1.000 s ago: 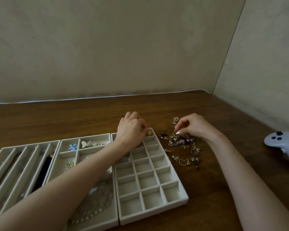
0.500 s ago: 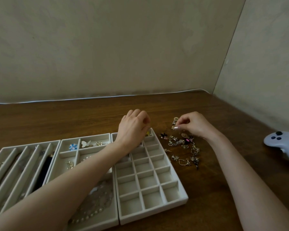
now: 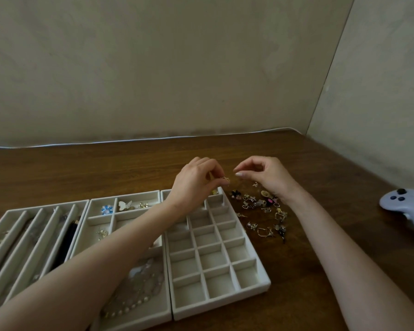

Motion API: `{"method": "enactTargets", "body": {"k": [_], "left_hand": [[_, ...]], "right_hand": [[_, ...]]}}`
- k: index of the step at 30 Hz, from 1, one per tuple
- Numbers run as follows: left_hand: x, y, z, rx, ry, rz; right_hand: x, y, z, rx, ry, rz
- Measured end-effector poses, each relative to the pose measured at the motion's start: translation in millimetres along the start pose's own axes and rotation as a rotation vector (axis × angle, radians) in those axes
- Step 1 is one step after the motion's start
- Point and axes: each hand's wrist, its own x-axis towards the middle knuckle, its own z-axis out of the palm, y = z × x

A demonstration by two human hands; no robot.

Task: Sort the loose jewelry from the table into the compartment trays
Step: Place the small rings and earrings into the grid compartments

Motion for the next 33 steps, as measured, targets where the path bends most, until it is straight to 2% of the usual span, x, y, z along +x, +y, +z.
{"method": "enactTargets", "body": {"k": [2, 4, 6, 9, 14, 24, 33], "left_hand": [[2, 0, -5, -0.004, -0.008, -0.036], [6, -3, -14, 0.009, -0.033, -0.079], [12, -9, -26, 0.049, -0.085, -0.141], [16, -14, -45, 0.078, -0.255, -0.228], [14, -16, -53, 0.129, -0.481, -0.216], [7, -20, -40, 0.217, -0.493, -0.207], [7, -22, -38, 0.454, -0.552, -0.069]], "right_hand": [[4, 9, -6, -0.158, 0.129, 0.001], [6, 19, -11, -0.253, 0.187, 0.046], [8, 27, -14, -0.319, 0.2, 0.099], [8, 32, -12, -0.431, 0.17, 0.135], [7, 32, -9, -0.569, 0.158, 0.158], [8, 34, -3, -0.596, 0.147, 0.165], [9, 35, -2, -0.597, 0.159, 0.136]]}}
